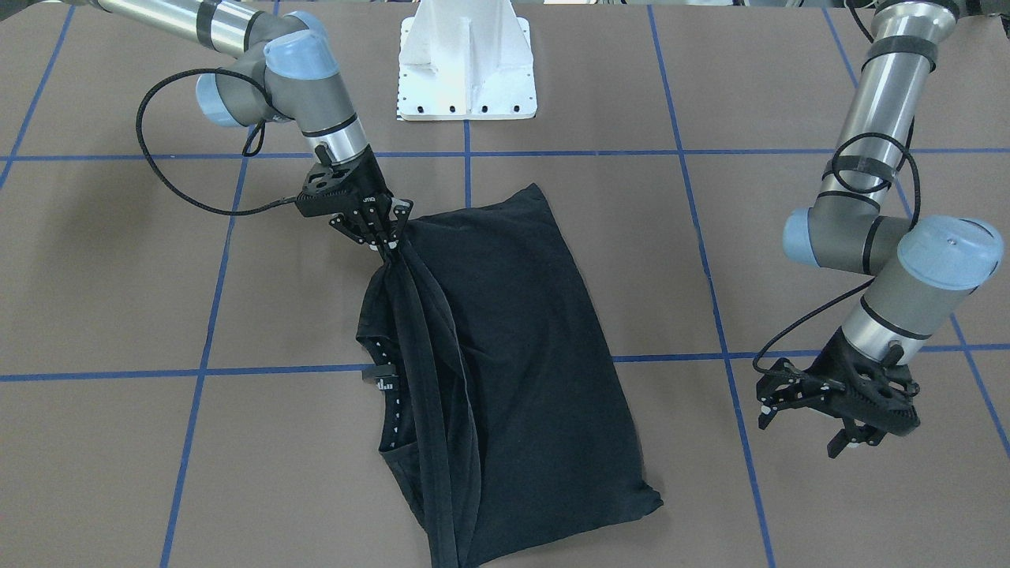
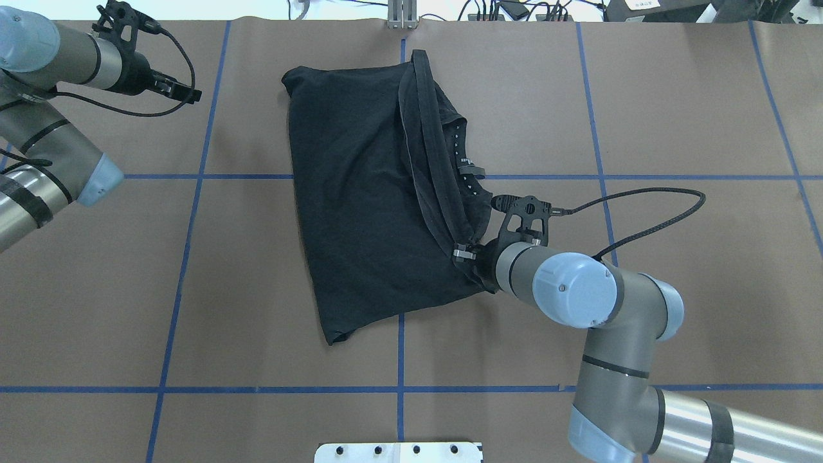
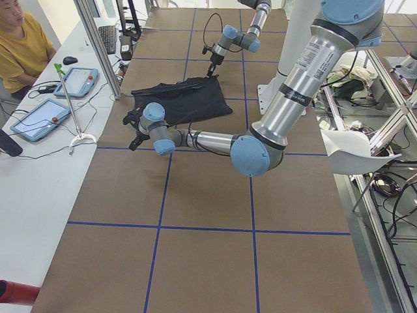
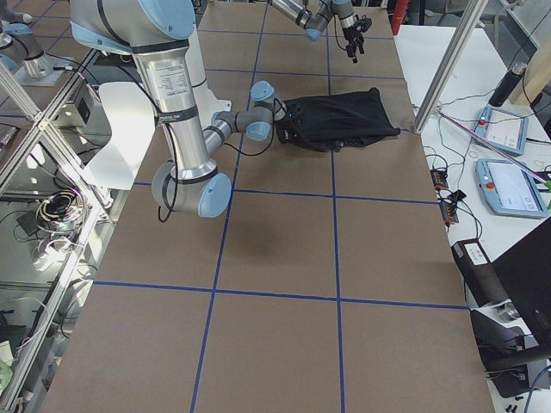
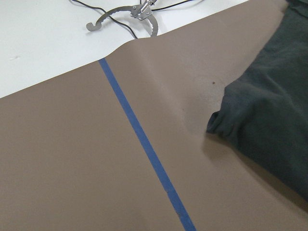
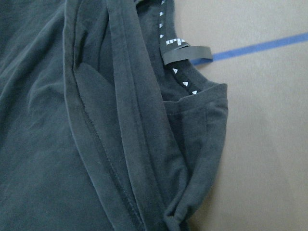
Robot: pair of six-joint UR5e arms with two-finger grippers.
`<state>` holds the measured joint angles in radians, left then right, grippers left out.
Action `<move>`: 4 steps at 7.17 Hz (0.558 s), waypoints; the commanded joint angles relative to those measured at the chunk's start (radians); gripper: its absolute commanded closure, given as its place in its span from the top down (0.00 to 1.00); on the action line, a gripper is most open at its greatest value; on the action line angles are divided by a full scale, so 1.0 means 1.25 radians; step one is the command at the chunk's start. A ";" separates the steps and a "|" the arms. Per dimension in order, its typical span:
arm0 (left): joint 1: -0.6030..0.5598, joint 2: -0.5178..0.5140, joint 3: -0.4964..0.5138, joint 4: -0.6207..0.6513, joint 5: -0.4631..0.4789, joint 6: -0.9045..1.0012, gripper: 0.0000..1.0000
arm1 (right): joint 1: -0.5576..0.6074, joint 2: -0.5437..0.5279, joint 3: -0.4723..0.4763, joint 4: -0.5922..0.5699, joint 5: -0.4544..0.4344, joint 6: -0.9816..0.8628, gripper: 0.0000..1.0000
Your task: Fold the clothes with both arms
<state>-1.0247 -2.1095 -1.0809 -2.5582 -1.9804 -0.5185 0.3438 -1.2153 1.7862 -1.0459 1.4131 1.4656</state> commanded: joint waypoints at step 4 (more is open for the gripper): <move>0.000 -0.001 -0.004 0.000 0.000 -0.001 1.00 | -0.087 -0.027 0.074 -0.055 -0.074 0.038 0.97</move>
<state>-1.0244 -2.1096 -1.0845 -2.5587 -1.9804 -0.5199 0.2362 -1.2402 1.8701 -1.1130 1.3204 1.5227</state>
